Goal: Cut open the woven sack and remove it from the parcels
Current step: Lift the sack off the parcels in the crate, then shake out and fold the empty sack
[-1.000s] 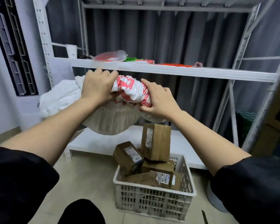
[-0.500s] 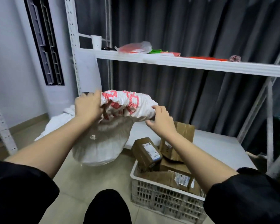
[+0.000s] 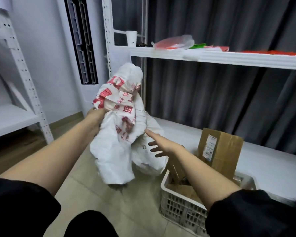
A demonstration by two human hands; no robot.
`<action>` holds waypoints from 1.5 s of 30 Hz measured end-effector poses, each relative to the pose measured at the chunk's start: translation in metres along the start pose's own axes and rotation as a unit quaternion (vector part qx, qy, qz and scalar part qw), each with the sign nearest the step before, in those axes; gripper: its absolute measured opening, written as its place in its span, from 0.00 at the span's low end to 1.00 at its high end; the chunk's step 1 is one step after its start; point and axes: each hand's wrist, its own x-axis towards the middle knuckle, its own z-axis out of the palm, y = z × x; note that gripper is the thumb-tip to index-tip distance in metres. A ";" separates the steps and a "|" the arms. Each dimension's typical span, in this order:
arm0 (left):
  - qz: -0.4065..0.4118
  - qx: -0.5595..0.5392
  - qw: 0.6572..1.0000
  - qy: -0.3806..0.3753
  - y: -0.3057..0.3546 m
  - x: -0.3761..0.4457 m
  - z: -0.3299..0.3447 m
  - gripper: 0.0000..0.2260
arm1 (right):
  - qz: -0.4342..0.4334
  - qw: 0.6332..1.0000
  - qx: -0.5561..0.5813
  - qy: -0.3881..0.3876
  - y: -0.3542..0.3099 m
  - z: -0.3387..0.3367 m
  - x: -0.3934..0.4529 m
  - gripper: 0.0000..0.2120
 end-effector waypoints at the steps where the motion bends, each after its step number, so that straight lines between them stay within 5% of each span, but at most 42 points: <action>1: -0.005 -0.037 0.999 -0.007 0.003 -0.007 0.001 0.29 | 0.001 0.999 0.042 0.000 -0.001 -0.002 0.004 0.32; 3: -0.002 -0.077 0.997 -0.025 0.016 -0.034 0.007 0.24 | -0.005 0.992 0.125 -0.019 -0.007 -0.001 0.010 0.31; 6: -0.012 -0.140 0.990 -0.014 0.006 -0.034 0.009 0.16 | -0.040 0.977 0.204 -0.047 -0.016 0.007 0.019 0.46; 10: -0.047 -0.180 0.981 0.058 -0.038 0.030 0.001 0.45 | -0.068 0.961 0.256 -0.079 -0.038 0.014 0.018 0.33; 14: 0.012 -0.120 0.992 0.030 -0.004 -0.051 0.035 0.21 | -0.036 0.995 0.090 -0.030 -0.053 0.011 0.011 0.53; 18: 0.019 -0.159 0.985 0.065 -0.004 -0.054 0.040 0.19 | -0.012 0.999 -0.019 -0.026 -0.060 -0.006 -0.004 0.39; 22: 0.050 -0.092 0.990 0.097 -0.003 -0.049 0.033 0.25 | -0.103 0.985 0.134 0.043 -0.065 -0.006 -0.010 0.28; 26: 0.116 -0.012 0.986 0.115 -0.001 -0.052 0.029 0.23 | -0.057 0.955 0.283 -0.064 -0.067 0.000 -0.010 0.36; 33: 0.132 0.203 0.960 0.137 -0.014 -0.054 0.031 0.23 | -0.091 0.941 0.304 -0.115 -0.072 0.005 -0.015 0.21; 36: 0.071 0.260 0.958 0.095 -0.021 -0.051 0.035 0.23 | -0.111 0.964 0.221 -0.093 -0.080 0.001 -0.012 0.20; 40: 0.004 0.230 0.973 0.028 -0.026 -0.045 0.026 0.45 | -0.200 0.976 -0.076 0.050 -0.086 -0.025 -0.009 0.38; 43: 0.021 0.210 0.973 0.088 -0.027 -0.029 0.015 0.30 | -0.246 0.904 -0.339 0.084 -0.089 -0.045 -0.019 0.35; 45: 0.049 0.208 0.975 0.053 -0.023 -0.020 0.009 0.32 | -0.263 0.821 -0.494 0.114 -0.092 -0.053 -0.033 0.29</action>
